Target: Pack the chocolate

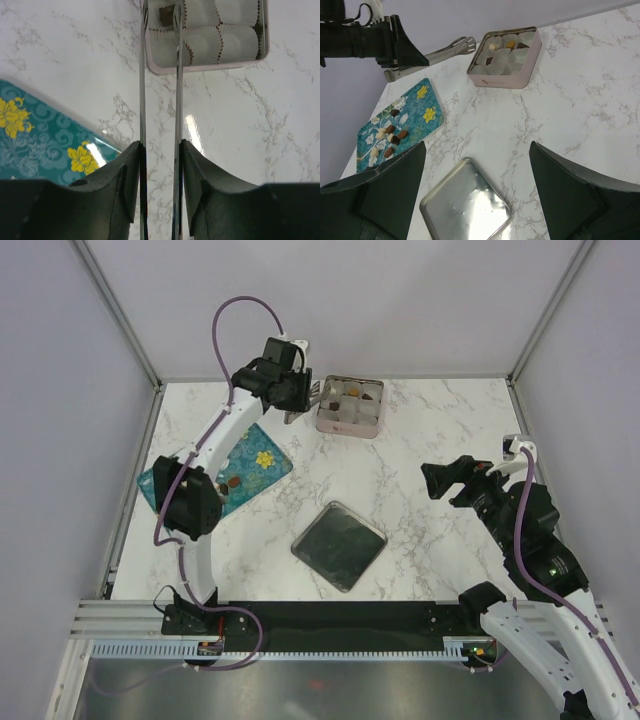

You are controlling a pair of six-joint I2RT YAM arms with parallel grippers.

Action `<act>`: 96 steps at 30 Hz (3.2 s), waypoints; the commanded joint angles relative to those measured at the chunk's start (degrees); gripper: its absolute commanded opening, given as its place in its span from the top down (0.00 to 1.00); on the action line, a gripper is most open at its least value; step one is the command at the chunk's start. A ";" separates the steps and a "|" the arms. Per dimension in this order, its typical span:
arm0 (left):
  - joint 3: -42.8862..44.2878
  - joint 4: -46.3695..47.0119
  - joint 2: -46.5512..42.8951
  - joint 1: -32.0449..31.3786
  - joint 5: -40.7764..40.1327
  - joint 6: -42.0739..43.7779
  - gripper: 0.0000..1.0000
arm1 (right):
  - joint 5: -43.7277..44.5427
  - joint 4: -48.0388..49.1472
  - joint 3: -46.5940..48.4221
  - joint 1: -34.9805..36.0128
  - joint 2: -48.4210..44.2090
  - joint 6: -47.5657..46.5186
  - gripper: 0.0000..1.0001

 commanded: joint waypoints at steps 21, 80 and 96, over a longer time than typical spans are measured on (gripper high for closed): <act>-44.21 -5.07 -40.54 19.95 -15.08 -5.97 0.52 | -4.78 3.06 -2.41 0.30 -3.41 1.59 0.07; -43.69 -2.26 -33.86 26.30 3.73 -3.60 0.62 | -3.64 3.50 -2.23 0.47 -3.32 1.76 0.07; -25.87 -2.61 -27.63 6.44 2.06 -7.64 0.62 | -2.85 3.85 -1.35 0.56 -2.27 1.24 0.07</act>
